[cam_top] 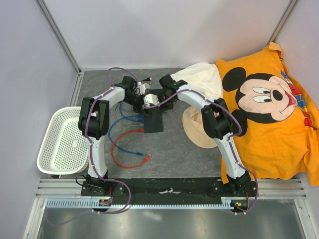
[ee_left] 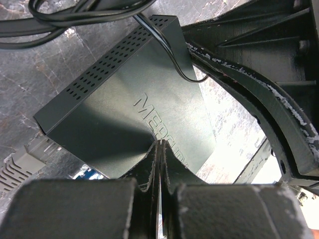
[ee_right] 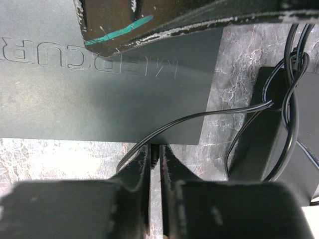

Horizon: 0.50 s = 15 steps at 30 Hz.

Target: Pull the plug from the switch port

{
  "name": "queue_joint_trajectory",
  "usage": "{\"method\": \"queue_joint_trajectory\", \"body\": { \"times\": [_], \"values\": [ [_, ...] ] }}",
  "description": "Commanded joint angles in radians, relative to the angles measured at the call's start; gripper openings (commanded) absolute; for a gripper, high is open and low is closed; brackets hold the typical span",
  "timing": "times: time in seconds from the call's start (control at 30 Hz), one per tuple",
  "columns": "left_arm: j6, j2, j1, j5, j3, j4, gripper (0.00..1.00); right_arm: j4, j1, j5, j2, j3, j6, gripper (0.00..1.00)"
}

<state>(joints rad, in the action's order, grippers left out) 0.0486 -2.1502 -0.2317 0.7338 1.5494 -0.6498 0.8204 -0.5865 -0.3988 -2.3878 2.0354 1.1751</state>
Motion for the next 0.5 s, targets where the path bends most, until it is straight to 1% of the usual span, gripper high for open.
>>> {"method": "queue_joint_trajectory", "body": {
  "times": [0.0, 0.47],
  "values": [
    [-0.081, -0.033, -0.006, -0.14, 0.0, -0.017, 0.02, -0.009, -0.012, -0.02, 0.038, -0.021, 0.041, 0.01],
    [-0.082, -0.036, -0.006, -0.16, -0.003, -0.021, 0.01, 0.008, 0.005, 0.037, 0.039, -0.053, 0.101, 0.0]
  ]
}}
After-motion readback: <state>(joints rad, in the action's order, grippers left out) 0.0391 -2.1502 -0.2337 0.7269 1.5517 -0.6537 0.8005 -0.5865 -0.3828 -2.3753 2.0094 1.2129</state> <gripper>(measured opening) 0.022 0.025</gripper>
